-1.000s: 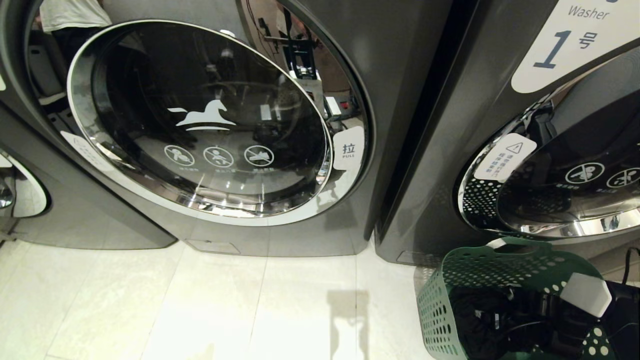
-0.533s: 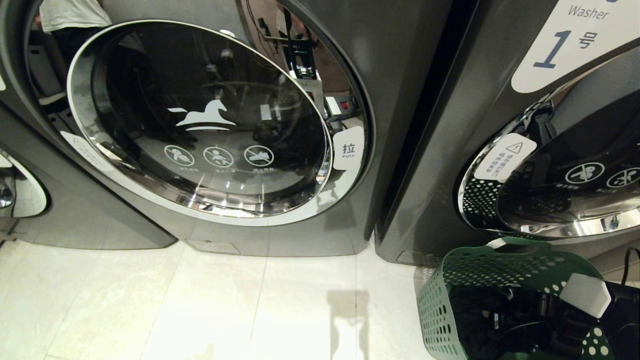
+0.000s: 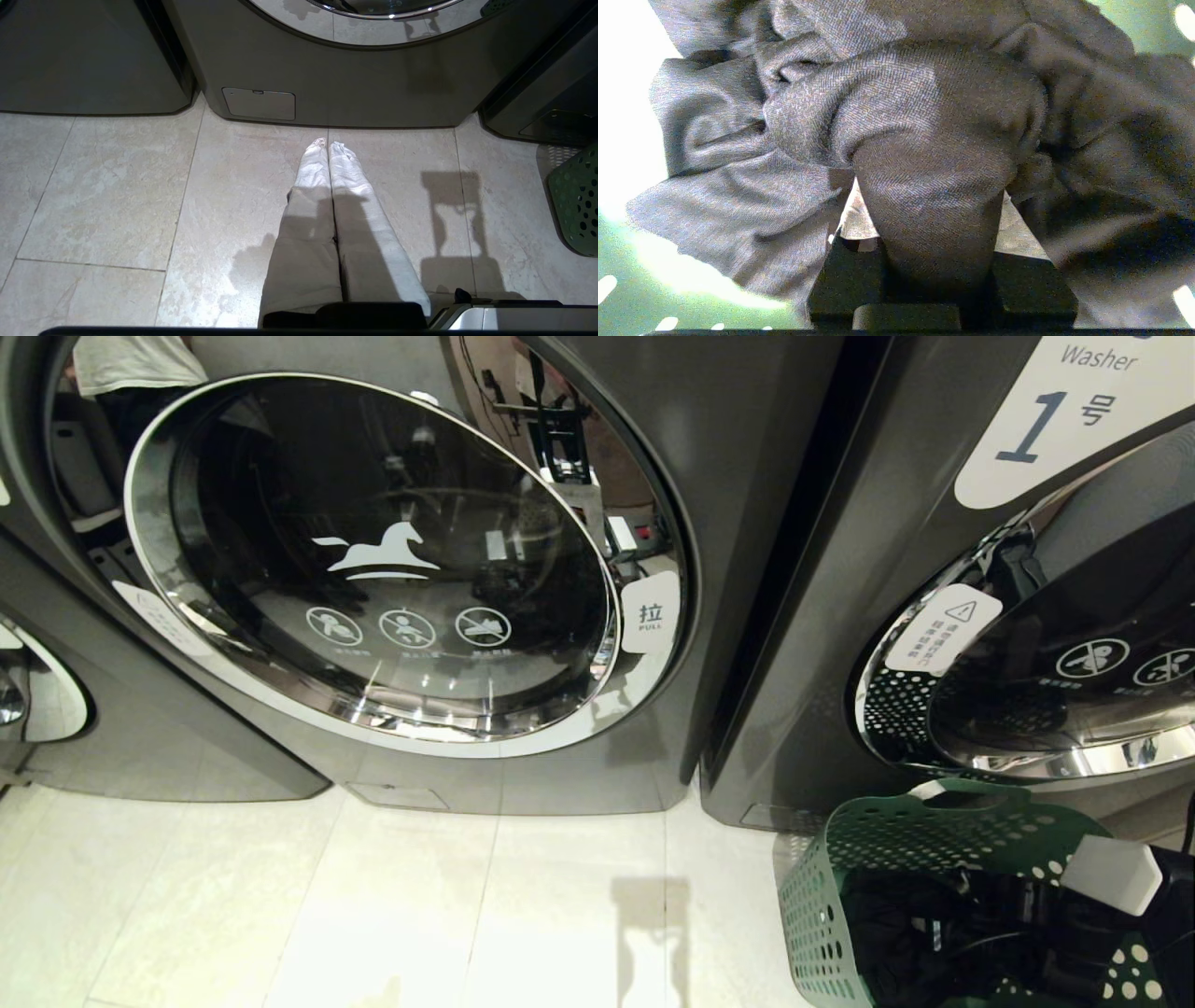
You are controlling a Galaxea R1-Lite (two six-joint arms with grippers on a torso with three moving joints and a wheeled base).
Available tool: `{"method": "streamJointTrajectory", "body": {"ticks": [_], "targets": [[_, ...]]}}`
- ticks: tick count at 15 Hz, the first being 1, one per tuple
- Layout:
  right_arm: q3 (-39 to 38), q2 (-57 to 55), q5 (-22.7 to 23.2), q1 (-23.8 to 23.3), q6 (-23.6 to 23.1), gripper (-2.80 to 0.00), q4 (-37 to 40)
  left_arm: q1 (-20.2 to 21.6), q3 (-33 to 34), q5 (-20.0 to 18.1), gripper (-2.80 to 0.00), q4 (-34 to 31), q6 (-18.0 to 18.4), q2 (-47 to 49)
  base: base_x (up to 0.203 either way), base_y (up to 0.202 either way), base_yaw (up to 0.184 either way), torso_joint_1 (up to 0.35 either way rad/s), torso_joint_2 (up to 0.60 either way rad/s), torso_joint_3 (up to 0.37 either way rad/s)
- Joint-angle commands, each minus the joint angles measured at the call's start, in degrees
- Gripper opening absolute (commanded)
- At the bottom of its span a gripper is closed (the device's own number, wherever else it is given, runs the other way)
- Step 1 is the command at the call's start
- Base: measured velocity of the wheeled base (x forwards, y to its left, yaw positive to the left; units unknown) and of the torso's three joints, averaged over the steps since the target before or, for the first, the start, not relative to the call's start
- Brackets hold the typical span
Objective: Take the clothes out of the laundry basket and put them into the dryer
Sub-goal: Take the clothes out of the basket
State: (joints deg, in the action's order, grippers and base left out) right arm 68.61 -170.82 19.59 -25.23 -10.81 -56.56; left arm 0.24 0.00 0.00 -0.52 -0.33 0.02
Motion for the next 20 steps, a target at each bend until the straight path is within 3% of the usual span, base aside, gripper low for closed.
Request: {"method": "streamJointTrajectory", "body": {"ticks": [1,8,13,20], "targets": [[-5.07,5.63,0.15,-0.44,-0.18,-2.8,-0.16,0.02,0.09,0.0,-2.8,-0.01,-0.02,-0.11,0.0,0.0,0.0,0.0,0.0,0.0],[-29.9,22.3,-1.52,-4.57,-1.6,-2.8,-2.84,0.02,0.09,0.0,-2.8,-0.01,-0.02,-0.11,0.0,0.0,0.0,0.0,0.0,0.0],[-37.4,40.32,-1.28,-7.52,-1.63,-2.8,-4.12,0.02,0.09,0.0,-2.8,-0.01,-0.02,-0.11,0.0,0.0,0.0,0.0,0.0,0.0],[-59.38,77.81,8.62,-8.08,-9.78,-2.8,-4.16,0.02,0.09,0.0,-2.8,-0.01,-0.02,-0.1,0.0,0.0,0.0,0.0,0.0,0.0]]}}
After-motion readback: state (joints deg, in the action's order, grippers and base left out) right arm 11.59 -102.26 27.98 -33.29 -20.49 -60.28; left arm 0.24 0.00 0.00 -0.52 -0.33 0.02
